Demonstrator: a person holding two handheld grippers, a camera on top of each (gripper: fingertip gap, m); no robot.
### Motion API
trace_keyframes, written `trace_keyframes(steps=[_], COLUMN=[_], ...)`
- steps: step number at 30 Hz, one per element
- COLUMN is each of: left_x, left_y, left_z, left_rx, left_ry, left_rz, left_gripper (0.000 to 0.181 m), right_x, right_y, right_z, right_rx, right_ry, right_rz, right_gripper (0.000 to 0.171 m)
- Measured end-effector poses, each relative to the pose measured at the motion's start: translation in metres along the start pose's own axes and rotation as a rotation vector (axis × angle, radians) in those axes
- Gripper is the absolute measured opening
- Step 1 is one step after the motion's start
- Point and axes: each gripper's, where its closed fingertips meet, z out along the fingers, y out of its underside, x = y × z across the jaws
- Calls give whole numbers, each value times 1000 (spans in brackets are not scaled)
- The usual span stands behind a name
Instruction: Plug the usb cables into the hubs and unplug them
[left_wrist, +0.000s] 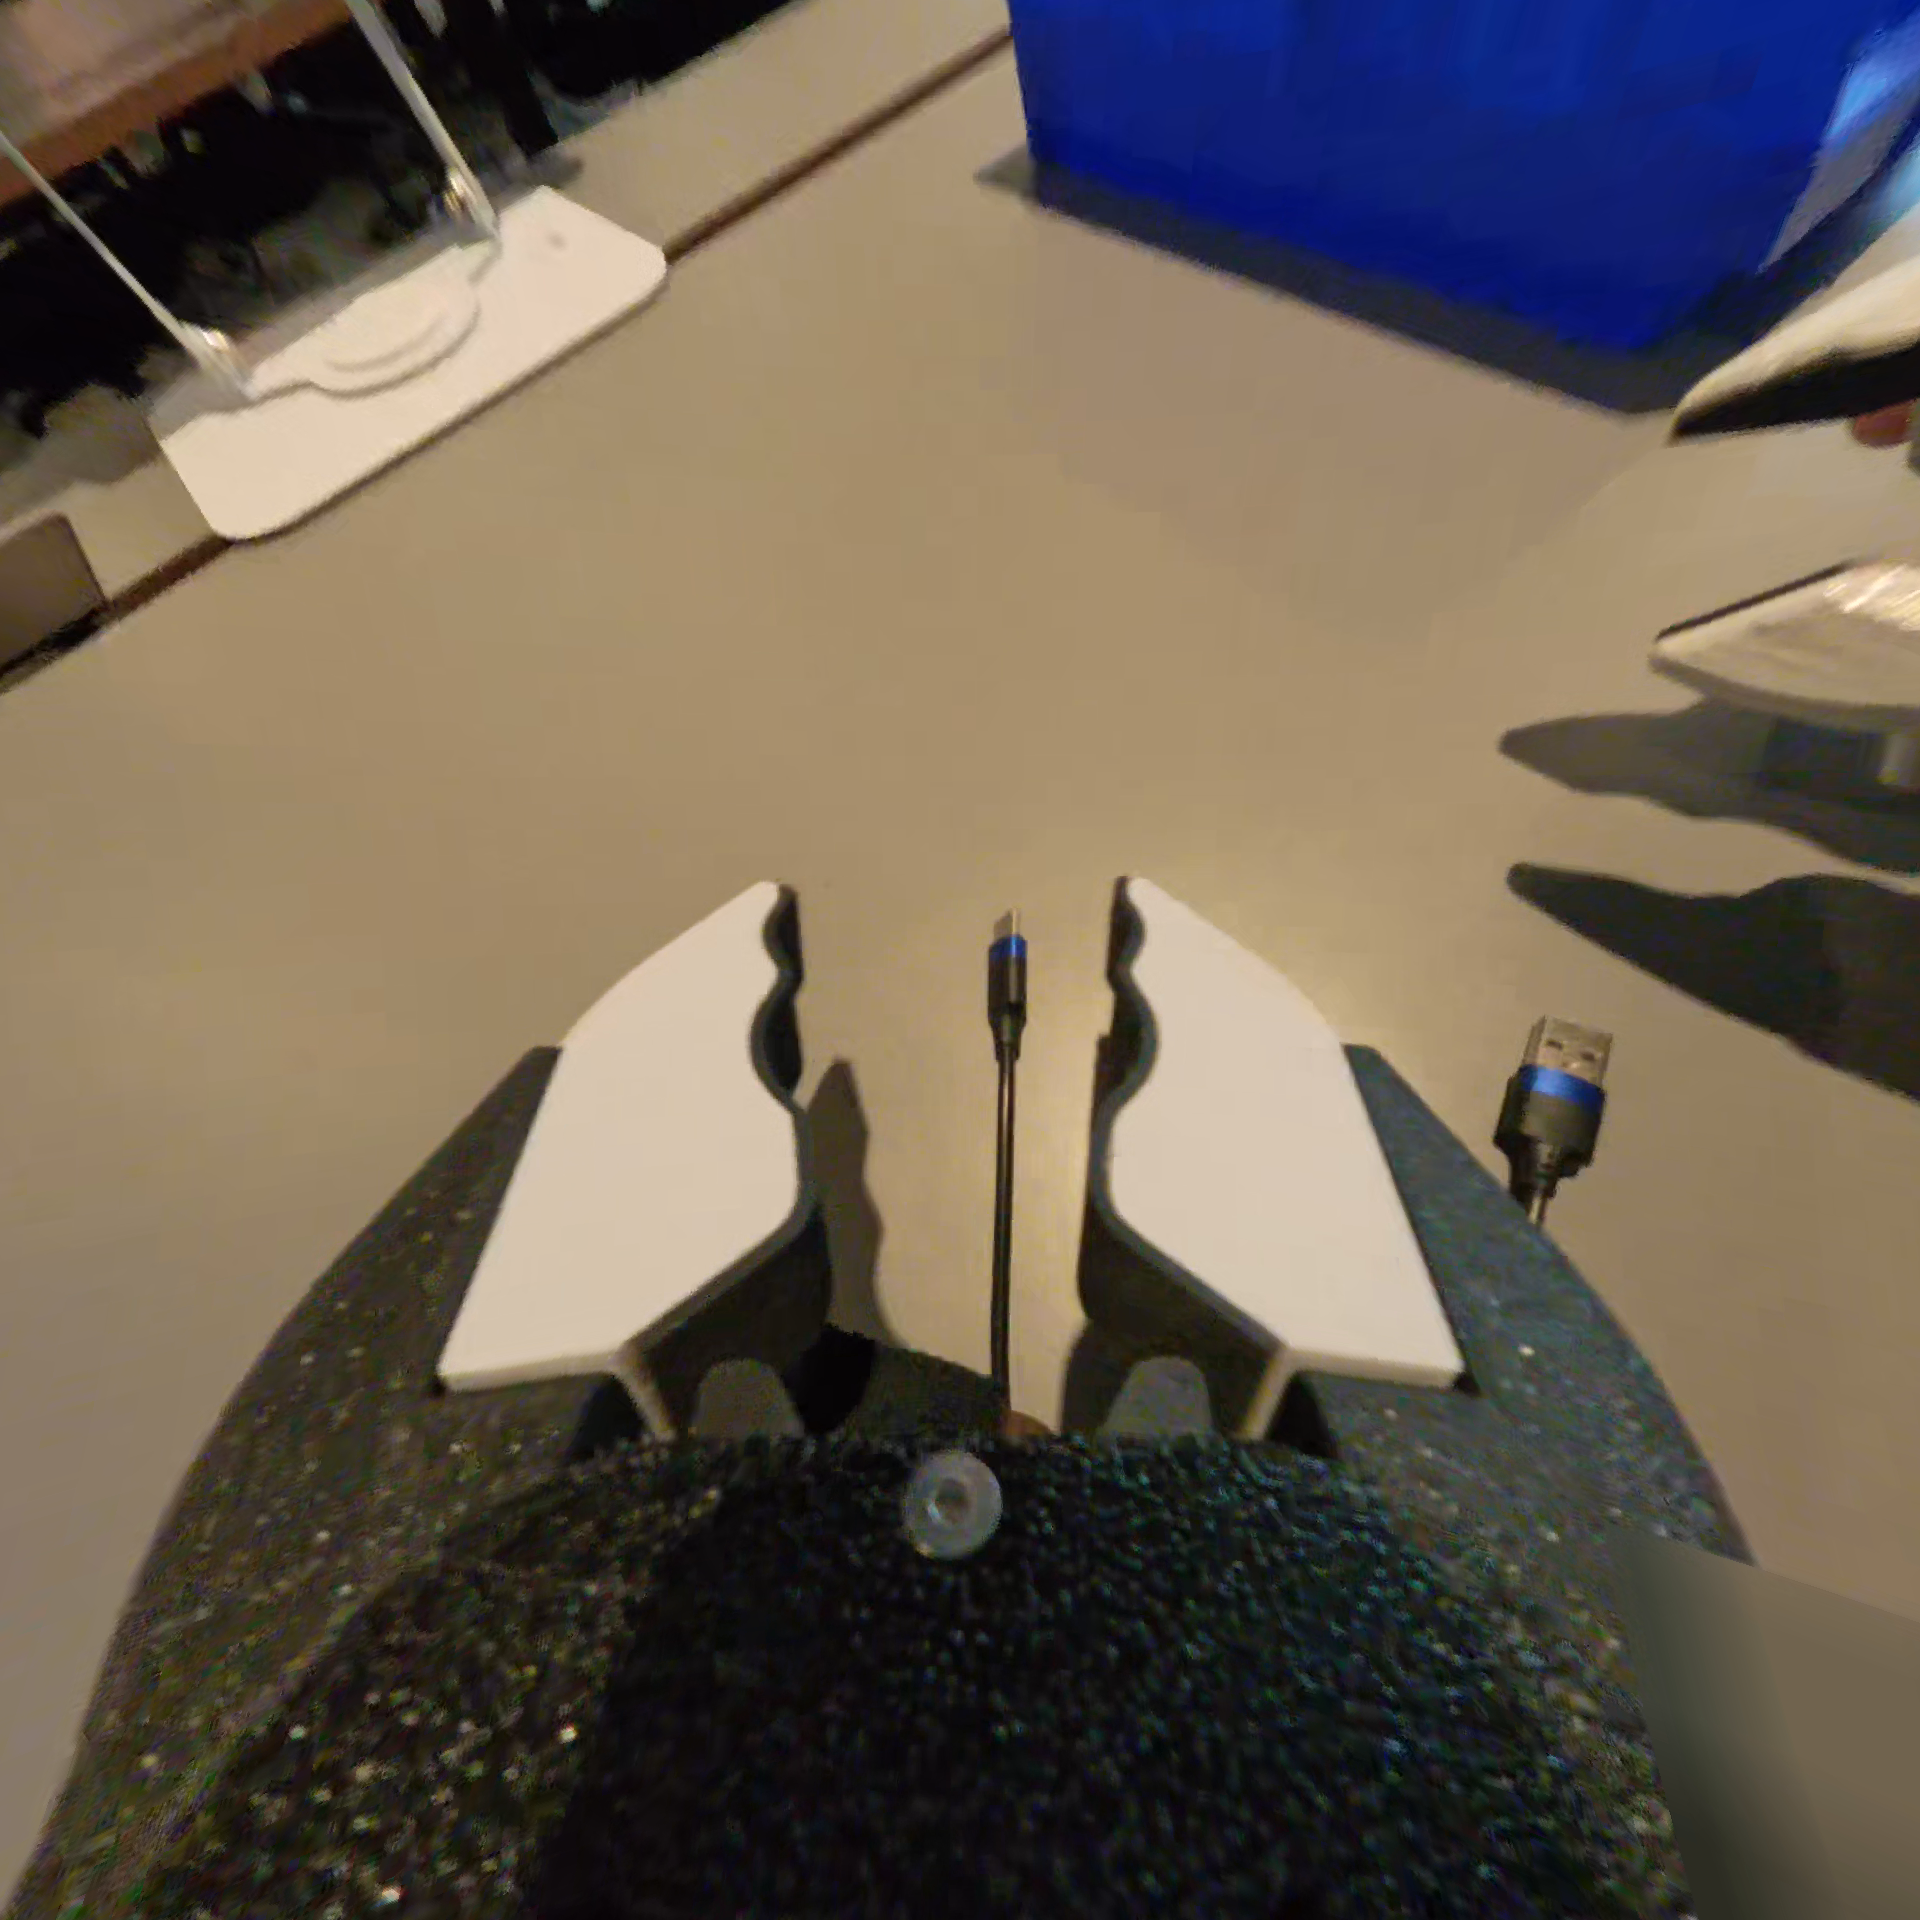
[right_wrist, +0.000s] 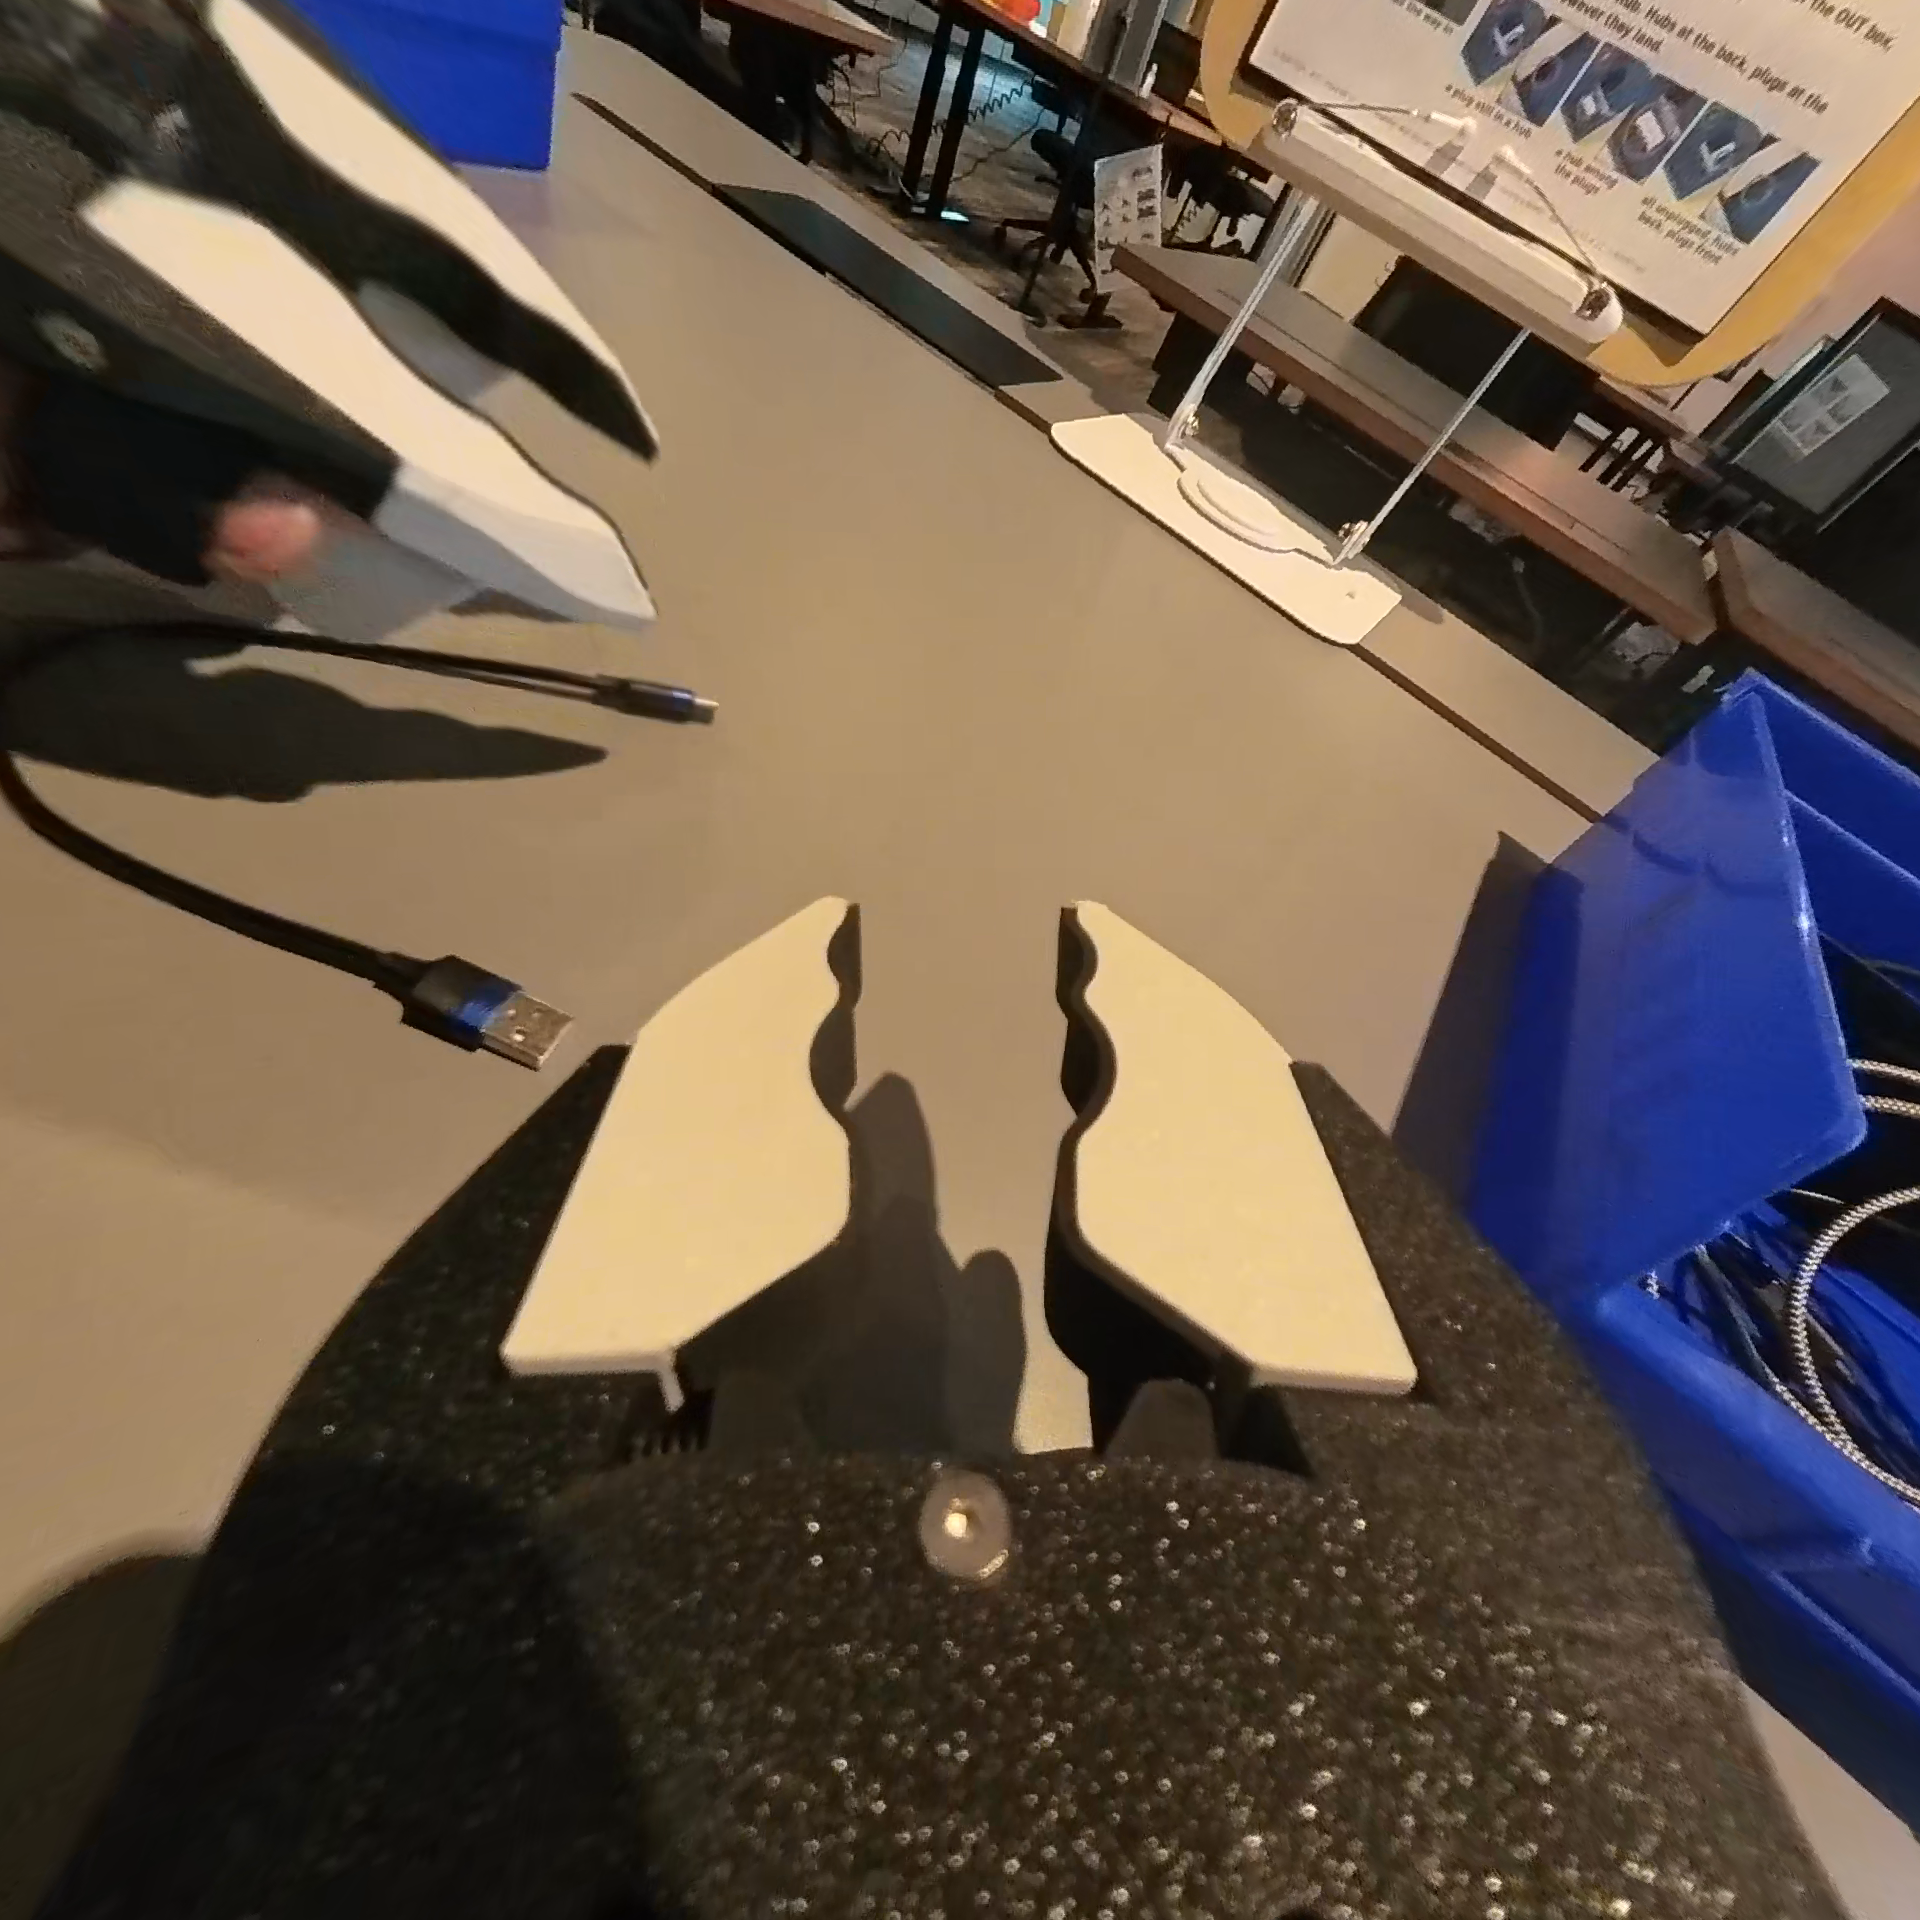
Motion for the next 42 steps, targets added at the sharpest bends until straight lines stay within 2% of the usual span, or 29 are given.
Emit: trace_keyframes(steps=[3,5,9,13,19,22,24,26,27,30,33,38,42], left_x=[-12,-32,-71,-82,-76,-73,-72,-72,-72,-72,-74,-73,-71], left_y=[-13,-8,34,28,31,31,30,29,28,27,28,30,30], left_z=[-19,-33,-48,-68,-62,-60,-61,-63,-63,-66,-65,-61,-61], left_rx=[130,176,104,213,168,153,158,167,172,191,186,157,156], left_ry=[-4,-67,-220,-282,-290,-318,-342,-358,-362,-370,-362,-350,-365], left_rz=[-67,-76,-99,-125,-60,-4,21,34,37,36,19,22,50], left_gripper=[61,58,56,51,52,52,51,51,51,51,50,50,50], right_x=[-1,-1,-2,-2,-10,-32,-58,-82,-89,-104,-110,-103,-102], right_y=[1,1,2,3,2,-4,-13,-12,-10,-1,10,6,11], right_z=[1,1,2,3,2,-4,-15,-25,-25,-17,-10,-7,2], right_rx=[-7,-10,-19,-27,-21,38,113,96,70,8,-82,-88,-163], right_ry=[4,6,5,2,-36,-188,-397,-633,-685,-725,-748,-760,-767], right_rz=[-12,-18,-21,-25,-57,-108,-124,-111,-137,-254,-281,-172,-130], right_gripper=[36,36,37,36,37,38,35,34,35,37,41,40,41])
